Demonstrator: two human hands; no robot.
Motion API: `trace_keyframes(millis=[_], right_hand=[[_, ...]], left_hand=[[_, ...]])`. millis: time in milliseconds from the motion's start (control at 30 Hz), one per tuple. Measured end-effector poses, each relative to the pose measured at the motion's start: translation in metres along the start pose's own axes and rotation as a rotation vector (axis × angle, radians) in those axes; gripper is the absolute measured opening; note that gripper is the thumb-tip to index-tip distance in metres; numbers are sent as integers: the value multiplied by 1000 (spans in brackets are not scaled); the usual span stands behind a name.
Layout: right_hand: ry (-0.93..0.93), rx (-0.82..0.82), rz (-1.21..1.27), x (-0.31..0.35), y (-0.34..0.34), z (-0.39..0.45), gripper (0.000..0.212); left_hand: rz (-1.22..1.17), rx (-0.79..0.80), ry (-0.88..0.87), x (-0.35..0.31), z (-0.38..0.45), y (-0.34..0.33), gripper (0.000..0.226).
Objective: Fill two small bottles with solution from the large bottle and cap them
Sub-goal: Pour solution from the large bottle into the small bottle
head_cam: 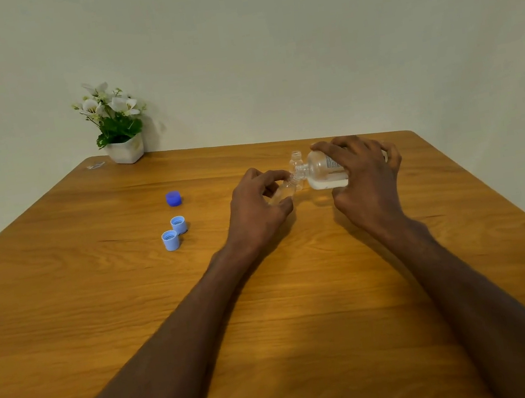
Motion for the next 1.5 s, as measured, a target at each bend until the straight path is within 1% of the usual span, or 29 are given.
trace_keyframes(millis=[933,1233,1500], right_hand=[[-27,9,25,0,1,-1,92],[-60,-15,162,1,2,-3,82],[-62,-47,388,6,12,-6,86]], left_hand=[[-21,1,5,-4,-2,1,49],[-59,-34,-7,-4,-2,2,48],[-48,-31,12,0,0,2,47]])
Point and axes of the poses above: each hand's wrist, its own z-axis towards the middle knuckle, its own y-axis out of the back of the hand, x = y × z, the point moved 8 cm from there along z, towards the middle knuckle, and after that the axes turned 12 degrees about x, right-handed, at the moved point
